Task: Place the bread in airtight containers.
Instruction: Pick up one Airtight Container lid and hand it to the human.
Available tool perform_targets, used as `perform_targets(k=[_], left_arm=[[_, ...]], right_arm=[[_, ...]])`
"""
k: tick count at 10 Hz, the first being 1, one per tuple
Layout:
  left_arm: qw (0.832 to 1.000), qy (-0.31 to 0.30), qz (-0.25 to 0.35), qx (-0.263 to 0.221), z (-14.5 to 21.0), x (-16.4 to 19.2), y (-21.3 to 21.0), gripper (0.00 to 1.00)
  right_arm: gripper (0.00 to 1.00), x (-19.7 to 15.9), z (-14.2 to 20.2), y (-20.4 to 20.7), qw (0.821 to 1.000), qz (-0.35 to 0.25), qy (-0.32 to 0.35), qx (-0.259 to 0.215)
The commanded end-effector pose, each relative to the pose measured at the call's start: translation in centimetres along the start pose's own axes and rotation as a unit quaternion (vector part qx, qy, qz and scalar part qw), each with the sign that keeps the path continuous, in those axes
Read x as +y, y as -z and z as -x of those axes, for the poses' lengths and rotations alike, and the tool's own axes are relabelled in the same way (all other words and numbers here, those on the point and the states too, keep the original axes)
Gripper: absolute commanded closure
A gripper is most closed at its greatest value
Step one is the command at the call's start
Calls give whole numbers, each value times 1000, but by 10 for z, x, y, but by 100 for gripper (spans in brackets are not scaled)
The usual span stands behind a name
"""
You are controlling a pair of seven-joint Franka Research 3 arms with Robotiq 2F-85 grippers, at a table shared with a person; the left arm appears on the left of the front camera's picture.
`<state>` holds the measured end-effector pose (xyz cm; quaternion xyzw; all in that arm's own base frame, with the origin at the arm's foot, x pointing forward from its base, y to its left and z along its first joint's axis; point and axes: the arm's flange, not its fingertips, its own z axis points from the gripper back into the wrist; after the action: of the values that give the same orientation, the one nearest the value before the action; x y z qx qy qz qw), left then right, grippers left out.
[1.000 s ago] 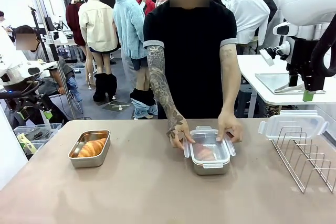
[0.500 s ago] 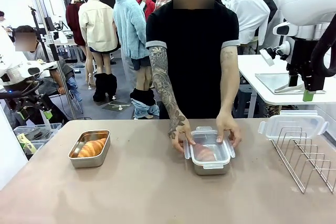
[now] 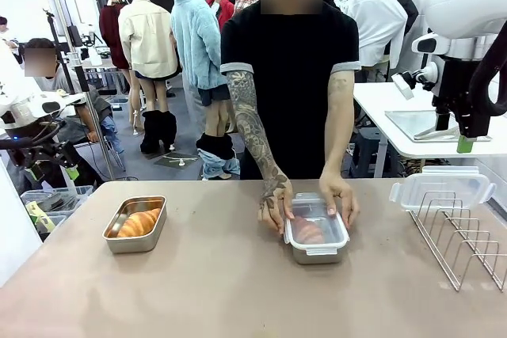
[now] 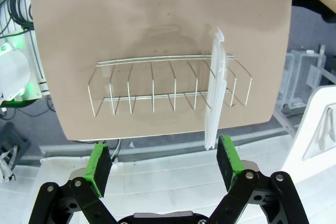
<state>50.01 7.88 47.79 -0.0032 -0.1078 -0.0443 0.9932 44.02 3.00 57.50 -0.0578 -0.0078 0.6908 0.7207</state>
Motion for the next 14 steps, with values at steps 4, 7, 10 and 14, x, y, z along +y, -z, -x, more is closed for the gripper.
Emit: perform_targets(k=[4,7,10,14], left_arm=[[1000,-7,-14,-4,0,0,0,0],[1000,-7,-14,-4,0,0,0,0],[1000,-7,-14,-4,0,0,0,0],[1000,-7,-14,-4,0,0,0,0]], right_arm=[[0,2,-1,0,1000,-4,5,-1],[0,2,-1,0,1000,-4,5,-1],[0,2,-1,0,1000,-4,5,-1],[0,2,-1,0,1000,-4,5,-1]])
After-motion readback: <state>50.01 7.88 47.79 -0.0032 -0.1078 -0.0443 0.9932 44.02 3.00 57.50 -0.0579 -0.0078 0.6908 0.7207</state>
